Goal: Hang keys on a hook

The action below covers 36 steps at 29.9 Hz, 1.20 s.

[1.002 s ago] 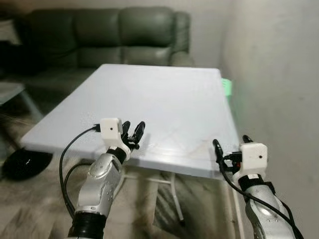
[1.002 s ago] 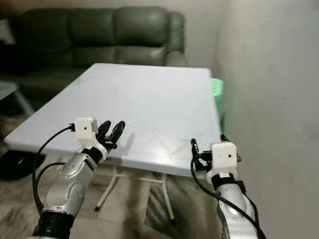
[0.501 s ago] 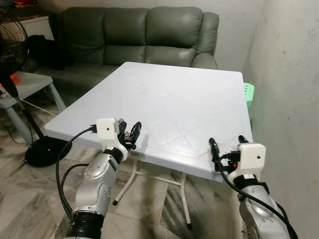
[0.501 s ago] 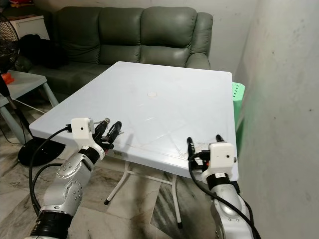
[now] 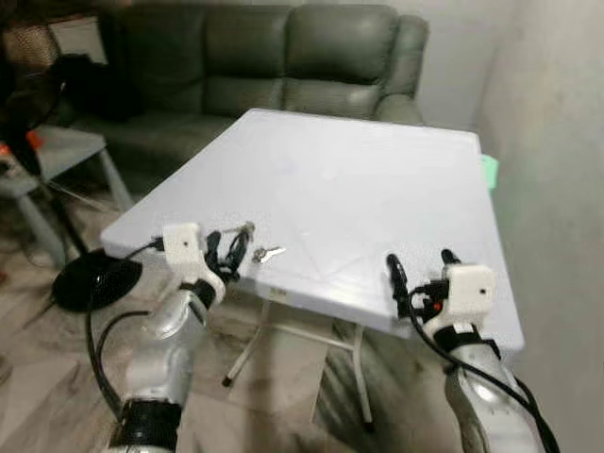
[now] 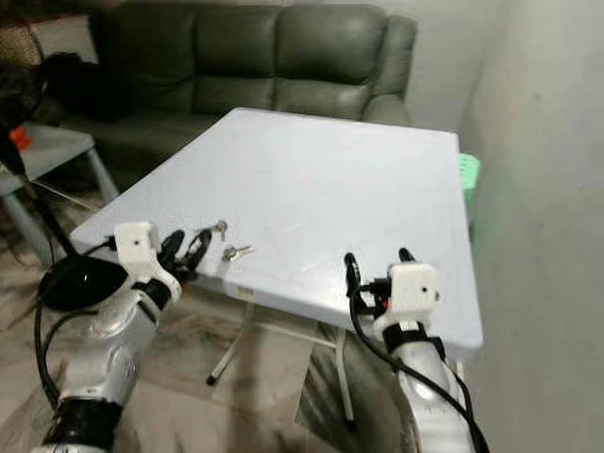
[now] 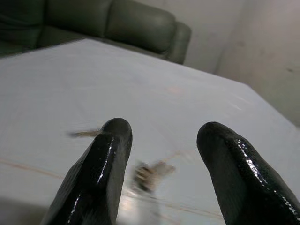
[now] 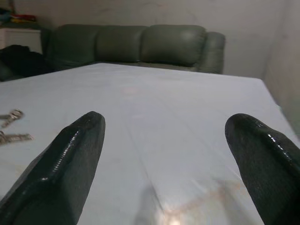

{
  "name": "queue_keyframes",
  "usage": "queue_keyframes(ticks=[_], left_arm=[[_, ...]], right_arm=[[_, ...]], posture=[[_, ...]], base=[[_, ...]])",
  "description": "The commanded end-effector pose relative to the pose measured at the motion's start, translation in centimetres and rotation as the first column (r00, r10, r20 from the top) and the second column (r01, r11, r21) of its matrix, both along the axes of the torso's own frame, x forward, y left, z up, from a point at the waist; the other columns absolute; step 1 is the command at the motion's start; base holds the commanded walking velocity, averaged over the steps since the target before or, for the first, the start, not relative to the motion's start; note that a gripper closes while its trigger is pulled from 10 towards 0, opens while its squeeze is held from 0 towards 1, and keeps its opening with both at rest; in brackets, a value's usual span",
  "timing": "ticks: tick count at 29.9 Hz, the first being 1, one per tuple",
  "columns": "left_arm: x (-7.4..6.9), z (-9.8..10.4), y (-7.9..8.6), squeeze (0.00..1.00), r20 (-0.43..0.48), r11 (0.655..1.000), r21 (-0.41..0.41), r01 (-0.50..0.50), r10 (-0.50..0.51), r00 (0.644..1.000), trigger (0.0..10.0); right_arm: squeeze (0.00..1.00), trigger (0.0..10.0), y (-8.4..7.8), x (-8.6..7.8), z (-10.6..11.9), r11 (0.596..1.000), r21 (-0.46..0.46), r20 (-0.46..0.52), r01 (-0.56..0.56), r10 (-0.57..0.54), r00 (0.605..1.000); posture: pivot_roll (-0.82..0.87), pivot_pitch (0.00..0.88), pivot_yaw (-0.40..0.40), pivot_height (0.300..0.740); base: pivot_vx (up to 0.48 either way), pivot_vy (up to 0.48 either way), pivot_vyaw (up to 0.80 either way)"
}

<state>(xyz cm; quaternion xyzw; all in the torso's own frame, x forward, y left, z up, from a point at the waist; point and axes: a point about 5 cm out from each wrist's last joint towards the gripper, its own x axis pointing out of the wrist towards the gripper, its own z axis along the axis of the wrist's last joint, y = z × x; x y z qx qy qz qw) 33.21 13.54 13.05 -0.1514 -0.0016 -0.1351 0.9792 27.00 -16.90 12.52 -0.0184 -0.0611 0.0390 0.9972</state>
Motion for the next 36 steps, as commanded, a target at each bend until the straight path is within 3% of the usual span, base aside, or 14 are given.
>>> queue_keyframes(ticks=[1,36], left_arm=[[0.14,0.29,0.04,0.0,0.005,1.0,0.01,0.009,-0.009,1.0,10.0],[0.29,0.41,-0.02,0.0,0.005,1.0,0.004,0.007,-0.007,1.0,10.0]], right_arm=[[0.0,10.0,0.11,0.09,0.27,1.0,0.009,0.011,-0.002,0.002,1.0],[0.0,10.0,0.29,0.11,0.38,1.0,0.019,0.011,-0.006,0.006,1.0]], posture=[[-0.04,0.0,0.007,0.74],[-0.04,0.0,0.005,0.74]], base=[[0.0,0.401,0.0],[0.0,0.399,0.0]])
